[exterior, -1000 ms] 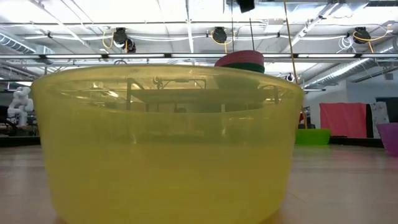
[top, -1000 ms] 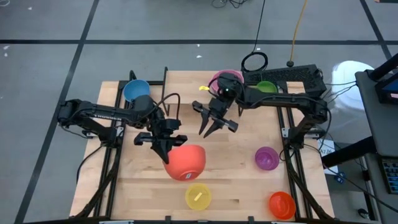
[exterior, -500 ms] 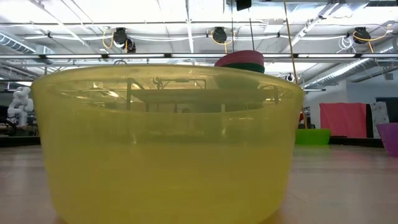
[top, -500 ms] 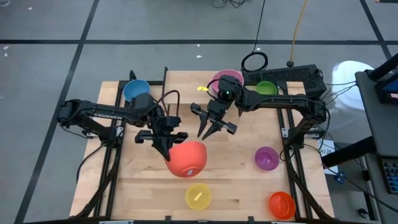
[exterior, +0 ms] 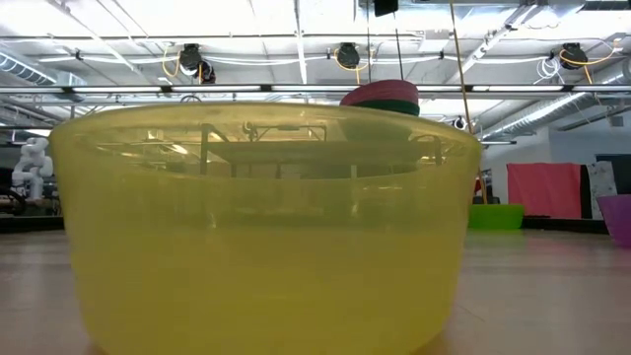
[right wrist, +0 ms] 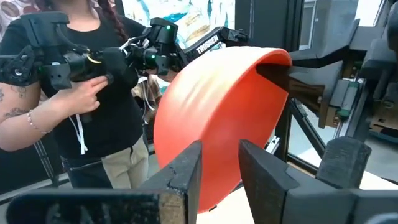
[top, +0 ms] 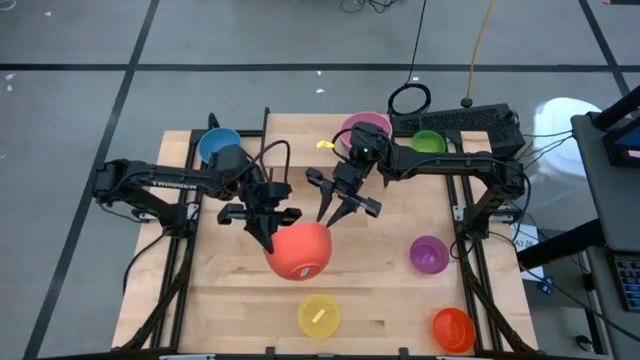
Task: Place and stack bowls onto a shelf
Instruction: Stack the left orange bowl on top of the pink bowl on the shelf
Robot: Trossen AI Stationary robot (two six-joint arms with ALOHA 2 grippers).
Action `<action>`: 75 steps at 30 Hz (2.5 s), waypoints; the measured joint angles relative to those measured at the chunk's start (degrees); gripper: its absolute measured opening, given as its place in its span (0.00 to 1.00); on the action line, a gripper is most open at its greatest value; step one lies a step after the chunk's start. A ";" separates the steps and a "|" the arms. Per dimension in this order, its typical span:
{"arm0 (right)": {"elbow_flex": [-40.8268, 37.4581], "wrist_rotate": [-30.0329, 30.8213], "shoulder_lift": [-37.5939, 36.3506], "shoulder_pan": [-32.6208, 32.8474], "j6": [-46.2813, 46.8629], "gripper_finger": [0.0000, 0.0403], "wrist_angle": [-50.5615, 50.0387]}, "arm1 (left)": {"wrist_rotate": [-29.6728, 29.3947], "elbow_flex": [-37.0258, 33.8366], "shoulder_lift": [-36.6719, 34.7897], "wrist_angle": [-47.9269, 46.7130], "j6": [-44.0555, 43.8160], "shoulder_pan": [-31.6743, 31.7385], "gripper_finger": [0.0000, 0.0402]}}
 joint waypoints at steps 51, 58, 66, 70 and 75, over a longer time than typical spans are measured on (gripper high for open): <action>-0.04 -2.86 0.28 2.74 -5.19 0.03 -0.72 | 2.57 0.01 0.00 -0.10 7.25 3.73 0.01; -0.09 -3.15 0.35 2.75 -8.56 0.01 -1.26 | 1.99 0.00 0.00 0.47 6.72 4.13 0.02; -0.09 -3.66 0.39 2.66 -9.64 0.00 -1.21 | -0.94 0.03 0.00 4.34 2.39 4.31 0.16; -0.09 -4.06 0.39 2.13 -9.66 0.00 -1.15 | -2.24 0.03 -0.52 4.35 0.13 4.53 0.17; -0.09 -4.80 0.39 1.42 -9.56 0.00 -0.58 | -3.99 0.02 -1.68 4.26 -1.96 4.69 0.17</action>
